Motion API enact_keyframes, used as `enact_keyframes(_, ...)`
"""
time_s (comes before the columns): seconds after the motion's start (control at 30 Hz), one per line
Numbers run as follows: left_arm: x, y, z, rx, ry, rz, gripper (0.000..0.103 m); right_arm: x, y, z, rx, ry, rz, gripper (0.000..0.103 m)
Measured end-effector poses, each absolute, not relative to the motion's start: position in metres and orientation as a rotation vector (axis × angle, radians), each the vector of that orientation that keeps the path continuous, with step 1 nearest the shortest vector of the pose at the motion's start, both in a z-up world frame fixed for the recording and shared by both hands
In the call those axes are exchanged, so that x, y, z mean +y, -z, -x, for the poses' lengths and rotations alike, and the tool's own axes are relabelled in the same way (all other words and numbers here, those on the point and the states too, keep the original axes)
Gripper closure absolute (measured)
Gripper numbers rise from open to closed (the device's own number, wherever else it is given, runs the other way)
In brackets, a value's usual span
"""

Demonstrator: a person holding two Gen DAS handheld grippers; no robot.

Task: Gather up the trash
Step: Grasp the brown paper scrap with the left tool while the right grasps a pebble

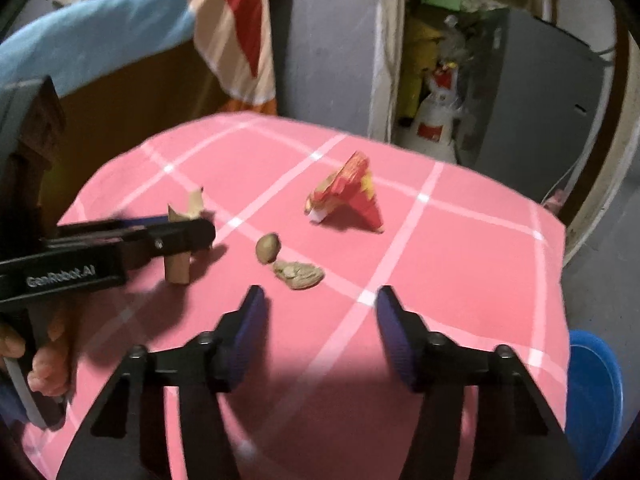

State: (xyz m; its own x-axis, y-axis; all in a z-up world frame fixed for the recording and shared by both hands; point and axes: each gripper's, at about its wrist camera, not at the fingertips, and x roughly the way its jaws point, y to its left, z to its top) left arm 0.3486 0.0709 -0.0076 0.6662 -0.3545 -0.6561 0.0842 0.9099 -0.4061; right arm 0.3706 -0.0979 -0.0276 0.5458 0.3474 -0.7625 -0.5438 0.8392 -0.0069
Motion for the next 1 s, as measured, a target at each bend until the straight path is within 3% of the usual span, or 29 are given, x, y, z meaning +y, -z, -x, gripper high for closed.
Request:
enact_keyframes(0.1,0.073,0.008,-0.349,0.807,0.252,0.369,0.073,-0.098,0.027,-0.377,0.861,-0.55,0.239,0.056)
enact_keyframes(0.37,0.074,0.009,-0.349,0.81,0.245,0.382,0.078,-0.087,0.026,-0.391,0.885,-0.569,0.248,0.079)
enact_keyframes(0.47,0.073,0.009,-0.349,0.809,0.243,0.379,0.079,-0.091,0.025,-0.388,0.882,-0.579,0.228,0.083)
enact_keyframes(0.7,0.069,0.006,-0.343,0.791,0.244,0.358,0.079,-0.096,0.026,-0.37,0.833,-0.571,0.218,0.085)
enact_keyframes(1.0,0.058,-0.022,-0.304,0.607,0.252,0.337,0.079,-0.133,0.008,-0.325,0.623,-0.513,0.115,0.085)
